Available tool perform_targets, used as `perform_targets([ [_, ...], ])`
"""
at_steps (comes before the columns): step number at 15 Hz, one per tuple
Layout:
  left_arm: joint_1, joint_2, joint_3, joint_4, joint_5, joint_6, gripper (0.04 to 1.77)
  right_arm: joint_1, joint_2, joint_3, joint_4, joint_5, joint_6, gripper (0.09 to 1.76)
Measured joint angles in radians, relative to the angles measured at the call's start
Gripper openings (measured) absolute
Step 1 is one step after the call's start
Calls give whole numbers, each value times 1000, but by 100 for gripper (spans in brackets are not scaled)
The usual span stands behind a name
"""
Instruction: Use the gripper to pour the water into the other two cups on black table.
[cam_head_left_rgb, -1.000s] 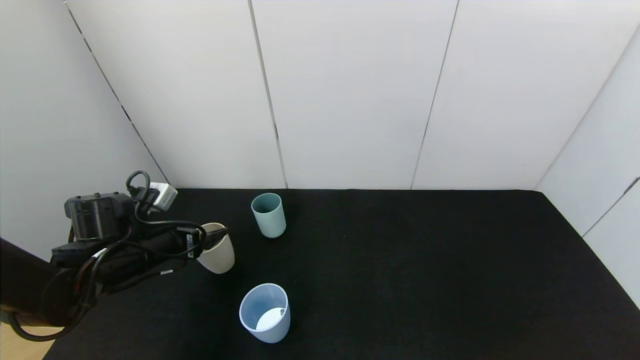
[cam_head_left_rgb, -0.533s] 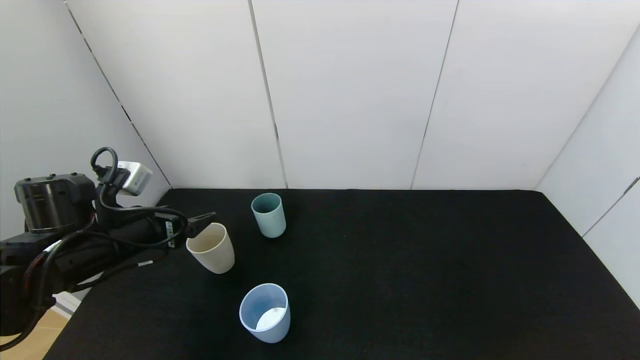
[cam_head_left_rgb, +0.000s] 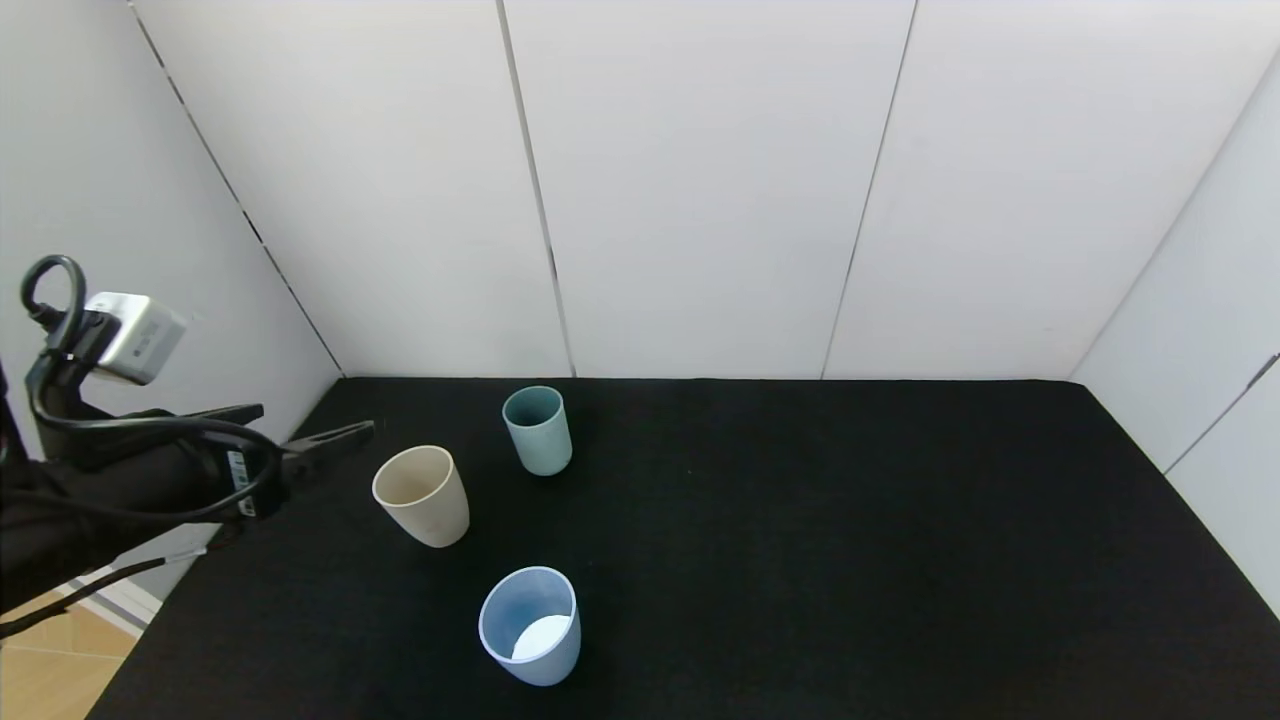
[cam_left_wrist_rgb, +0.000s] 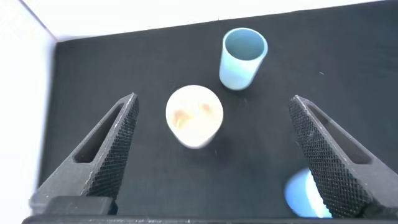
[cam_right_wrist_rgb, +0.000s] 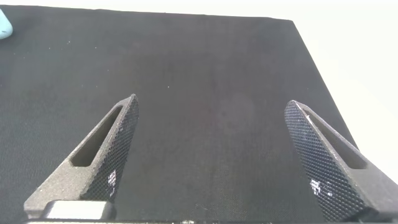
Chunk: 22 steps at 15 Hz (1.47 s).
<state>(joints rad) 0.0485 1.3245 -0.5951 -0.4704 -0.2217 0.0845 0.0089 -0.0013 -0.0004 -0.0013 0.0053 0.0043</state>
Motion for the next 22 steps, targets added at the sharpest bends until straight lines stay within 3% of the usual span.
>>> perform_targets([
  [5,1,-265,7,269,0,3,171,0,0,0,0,0,0,171],
  [15,0,-746,83,694,1,9,172,0,0,0,0,0,0,171],
  [22,-10,-993,85,899,-6,28,172,0,0,0,0,0,0,171],
])
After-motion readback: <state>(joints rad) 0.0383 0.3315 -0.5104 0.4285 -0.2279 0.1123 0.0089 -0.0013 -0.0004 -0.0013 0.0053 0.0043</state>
